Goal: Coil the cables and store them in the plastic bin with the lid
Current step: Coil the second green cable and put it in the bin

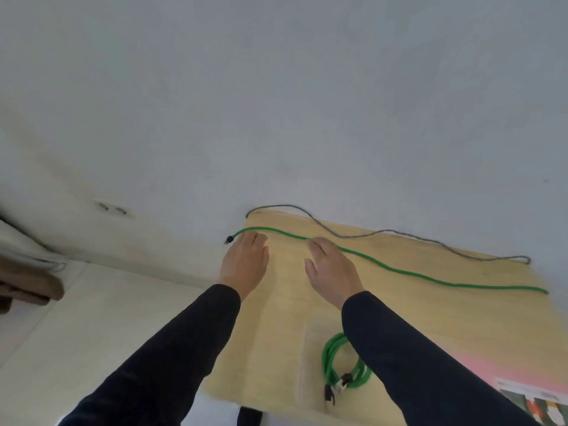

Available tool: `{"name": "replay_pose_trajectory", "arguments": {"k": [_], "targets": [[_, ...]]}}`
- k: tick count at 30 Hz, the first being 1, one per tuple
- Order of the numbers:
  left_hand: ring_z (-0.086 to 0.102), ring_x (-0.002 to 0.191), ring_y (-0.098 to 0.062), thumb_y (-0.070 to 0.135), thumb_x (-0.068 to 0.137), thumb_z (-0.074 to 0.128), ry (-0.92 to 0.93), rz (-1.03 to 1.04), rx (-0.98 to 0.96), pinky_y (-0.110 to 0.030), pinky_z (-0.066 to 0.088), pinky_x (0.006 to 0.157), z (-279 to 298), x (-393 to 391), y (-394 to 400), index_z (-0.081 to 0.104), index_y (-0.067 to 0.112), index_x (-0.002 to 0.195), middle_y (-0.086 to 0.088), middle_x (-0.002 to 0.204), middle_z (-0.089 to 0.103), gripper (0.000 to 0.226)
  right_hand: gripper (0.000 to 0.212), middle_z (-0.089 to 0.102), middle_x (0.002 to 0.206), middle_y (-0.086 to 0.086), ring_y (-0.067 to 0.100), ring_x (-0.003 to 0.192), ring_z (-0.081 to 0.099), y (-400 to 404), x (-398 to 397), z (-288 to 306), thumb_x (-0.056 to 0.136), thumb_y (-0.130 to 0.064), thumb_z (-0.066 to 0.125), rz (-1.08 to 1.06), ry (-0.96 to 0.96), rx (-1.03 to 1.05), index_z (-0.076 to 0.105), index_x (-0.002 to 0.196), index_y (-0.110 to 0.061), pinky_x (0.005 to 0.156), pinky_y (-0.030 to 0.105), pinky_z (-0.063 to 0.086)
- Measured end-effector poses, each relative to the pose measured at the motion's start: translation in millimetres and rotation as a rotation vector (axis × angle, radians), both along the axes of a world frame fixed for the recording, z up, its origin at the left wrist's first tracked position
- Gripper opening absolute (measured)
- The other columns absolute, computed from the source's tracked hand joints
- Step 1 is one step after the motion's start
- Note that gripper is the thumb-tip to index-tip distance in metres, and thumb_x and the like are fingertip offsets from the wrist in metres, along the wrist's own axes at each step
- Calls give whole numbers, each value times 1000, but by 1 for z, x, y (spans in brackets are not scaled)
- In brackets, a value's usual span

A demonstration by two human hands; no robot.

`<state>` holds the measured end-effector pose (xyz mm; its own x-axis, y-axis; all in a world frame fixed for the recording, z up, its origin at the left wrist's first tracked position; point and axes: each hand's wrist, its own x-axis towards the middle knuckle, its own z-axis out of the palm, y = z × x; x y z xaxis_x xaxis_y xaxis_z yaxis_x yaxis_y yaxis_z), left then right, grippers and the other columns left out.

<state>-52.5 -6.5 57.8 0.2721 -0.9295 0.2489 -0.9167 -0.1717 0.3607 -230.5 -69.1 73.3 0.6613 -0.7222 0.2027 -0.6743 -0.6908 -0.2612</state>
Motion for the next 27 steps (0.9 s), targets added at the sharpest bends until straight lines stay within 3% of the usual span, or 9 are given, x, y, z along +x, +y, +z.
{"name": "replay_pose_trajectory", "arguments": {"k": [8, 12, 14, 17, 20, 24, 27], "targets": [[43, 125, -22, 15, 97, 41, 176, -43, 104, -24, 32, 100, -43, 62, -64, 44, 8, 135, -11, 136, 48, 38, 42, 41, 140, 4, 15, 130, 37, -61, 70, -44, 97, -18, 38, -45, 82, 174, 37, 138, -9, 103, 22, 33], [45, 125, -20, 17, 97, 44, 209, -73, 67, -21, 31, 98, -45, 58, -63, 48, 11, 133, -8, 133, 51, 37, 42, 42, 141, 3, 16, 130, 37, -62, 69, -47, 97, -18, 39, -56, 36, 184, 38, 138, -10, 105, 24, 31], [55, 113, -27, 12, 93, 51, 203, -99, 19, -20, 35, 93, -46, 59, -58, 59, 8, 123, -13, 119, 62, 32, 39, 49, 136, 5, 20, 125, 43, -58, 70, -49, 96, -16, 43, -51, -2, 180, 45, 135, -10, 104, 30, 37], [63, 96, -32, 2, 81, 56, 223, -120, -76, -27, 46, 84, -43, 60, -58, 69, 4, 106, -17, 97, 68, 28, 37, 65, 111, 10, 30, 103, 57, -60, 68, -54, 85, -2, 57, -28, -36, 96, 58, 122, -8, 84, 43, 52], [59, 103, -30, -4, 85, 54, 283, -140, -71, -26, 43, 87, -41, 62, -85, 68, 5, 112, -17, 105, 66, 31, 42, 65, 87, 11, 32, 80, 58, -86, 67, -57, 74, 7, 64, -67, -42, 76, 64, 113, -8, 65, 43, 54], [54, 106, -26, 0, 90, 50, 381, -137, -87, -24, 40, 92, -32, 66, -119, 65, 9, 116, -14, 109, 63, 32, 41, 56, 80, 13, 31, 76, 54, -117, 71, -49, 81, 6, 58, -73, -96, 83, 61, 118, -9, 64, 40, 52], [52, 103, -15, 14, 88, 45, 449, -140, -89, -22, 38, 92, -24, 70, -125, 64, 13, 118, -4, 107, 59, 35, 38, 51, 82, 12, 27, 74, 51, -120, 75, -37, 90, -4, 49, -65, -147, 104, 55, 126, -14, 63, 39, 49]]}}
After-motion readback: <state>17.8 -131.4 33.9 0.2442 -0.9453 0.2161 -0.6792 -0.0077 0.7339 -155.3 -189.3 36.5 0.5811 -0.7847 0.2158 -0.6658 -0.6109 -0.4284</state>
